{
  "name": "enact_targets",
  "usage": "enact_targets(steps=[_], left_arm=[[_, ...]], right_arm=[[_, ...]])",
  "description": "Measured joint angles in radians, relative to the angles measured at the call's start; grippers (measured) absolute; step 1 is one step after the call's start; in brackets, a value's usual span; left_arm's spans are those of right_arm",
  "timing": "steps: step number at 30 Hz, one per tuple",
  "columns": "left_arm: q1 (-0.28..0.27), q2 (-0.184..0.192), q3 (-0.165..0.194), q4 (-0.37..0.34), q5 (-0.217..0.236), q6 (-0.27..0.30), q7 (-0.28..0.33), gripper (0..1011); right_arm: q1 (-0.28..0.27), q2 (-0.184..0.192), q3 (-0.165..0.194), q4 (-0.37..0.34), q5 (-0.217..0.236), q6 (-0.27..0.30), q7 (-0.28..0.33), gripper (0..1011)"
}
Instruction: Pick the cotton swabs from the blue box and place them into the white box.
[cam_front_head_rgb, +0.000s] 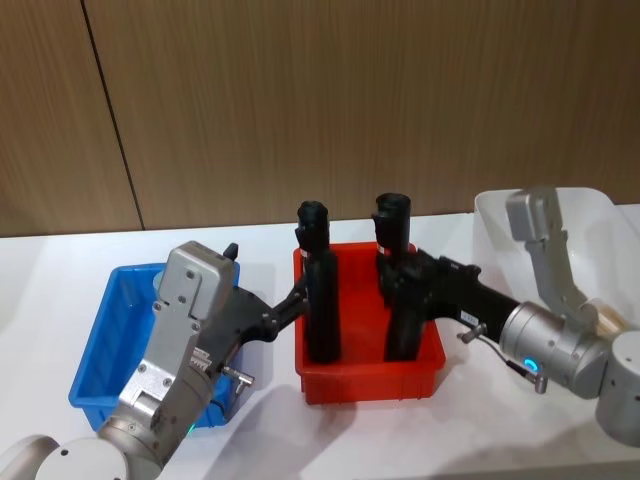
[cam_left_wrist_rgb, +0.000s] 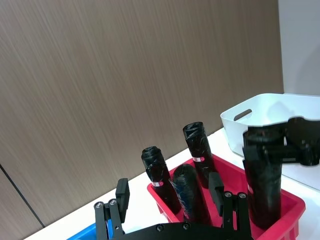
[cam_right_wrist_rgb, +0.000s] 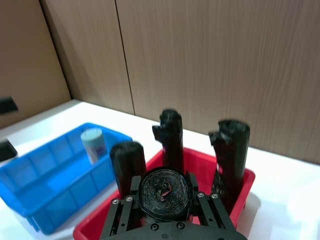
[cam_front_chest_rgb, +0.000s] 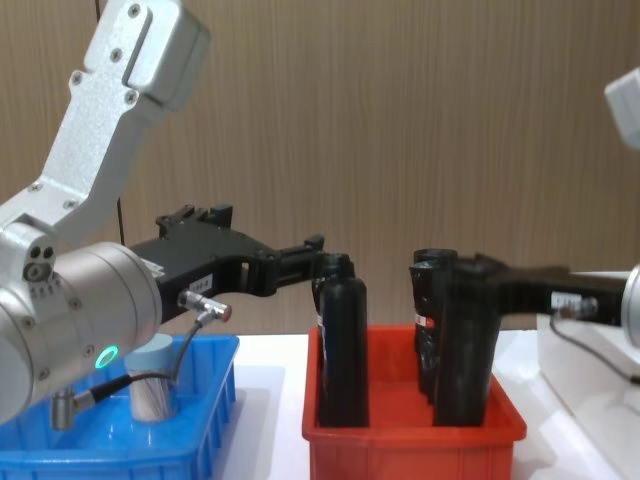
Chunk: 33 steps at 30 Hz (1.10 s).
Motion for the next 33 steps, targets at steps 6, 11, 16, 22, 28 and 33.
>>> enact_targets(steps=[6,11,16,22,28,33], left_arm=[[0.000,0.000,0.000,0.000,0.000,0.000,0.000,1004],[0.000,0.000,0.000,0.000,0.000,0.000,0.000,1004],[0.000,0.000,0.000,0.000,0.000,0.000,0.000,1004],[0.000,0.000,0.000,0.000,0.000,0.000,0.000,1004],[0.000,0.000,0.000,0.000,0.000,0.000,0.000,1004],[0.000,0.000,0.000,0.000,0.000,0.000,0.000,1004]], right_arm=[[-0.009,0.011,0.011,-0.073,0.025,0.013,-0.011,517],[-0.012,0.024,0.023,-0.140,0.045,0.024,-0.021,517],[-0.012,0.034,0.034,-0.184,0.055,0.031,-0.034,517],[-0.011,0.051,0.051,-0.228,0.060,0.036,-0.060,517],[-0.007,0.071,0.073,-0.250,0.055,0.036,-0.095,517],[-0.001,0.087,0.090,-0.252,0.046,0.035,-0.124,517]])
